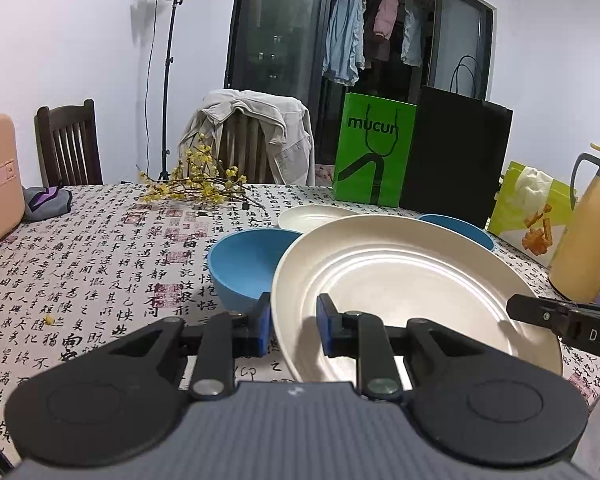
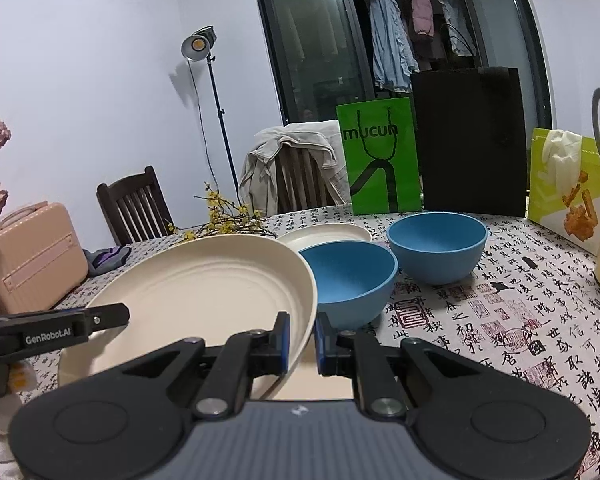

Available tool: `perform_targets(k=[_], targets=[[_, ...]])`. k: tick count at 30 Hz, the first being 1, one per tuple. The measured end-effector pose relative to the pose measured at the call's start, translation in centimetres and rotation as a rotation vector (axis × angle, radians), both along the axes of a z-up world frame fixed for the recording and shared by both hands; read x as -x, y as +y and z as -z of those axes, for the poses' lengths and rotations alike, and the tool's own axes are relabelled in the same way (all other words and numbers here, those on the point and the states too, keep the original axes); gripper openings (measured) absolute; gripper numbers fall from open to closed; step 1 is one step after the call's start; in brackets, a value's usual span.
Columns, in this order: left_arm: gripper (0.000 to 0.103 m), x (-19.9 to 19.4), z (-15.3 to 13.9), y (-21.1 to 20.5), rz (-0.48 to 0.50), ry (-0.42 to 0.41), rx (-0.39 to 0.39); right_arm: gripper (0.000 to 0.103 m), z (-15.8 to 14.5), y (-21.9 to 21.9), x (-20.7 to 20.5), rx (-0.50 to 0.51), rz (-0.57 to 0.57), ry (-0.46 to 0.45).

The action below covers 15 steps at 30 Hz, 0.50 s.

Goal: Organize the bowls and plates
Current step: 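Move both held cream plates forward past the blue bowls over the table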

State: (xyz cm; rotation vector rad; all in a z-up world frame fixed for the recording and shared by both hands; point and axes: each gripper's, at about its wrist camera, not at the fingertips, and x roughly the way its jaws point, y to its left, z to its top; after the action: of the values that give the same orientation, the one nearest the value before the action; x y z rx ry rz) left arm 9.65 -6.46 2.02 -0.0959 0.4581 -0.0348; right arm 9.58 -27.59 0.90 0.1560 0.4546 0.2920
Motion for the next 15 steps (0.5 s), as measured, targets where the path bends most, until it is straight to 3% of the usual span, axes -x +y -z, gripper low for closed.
perform_targets(k=[15], targets=[[0.022,0.0,0.4,-1.5,0.039,0.000,-0.002,0.013,0.6,-1.7,1.2,-0.013,0.031,-0.003]])
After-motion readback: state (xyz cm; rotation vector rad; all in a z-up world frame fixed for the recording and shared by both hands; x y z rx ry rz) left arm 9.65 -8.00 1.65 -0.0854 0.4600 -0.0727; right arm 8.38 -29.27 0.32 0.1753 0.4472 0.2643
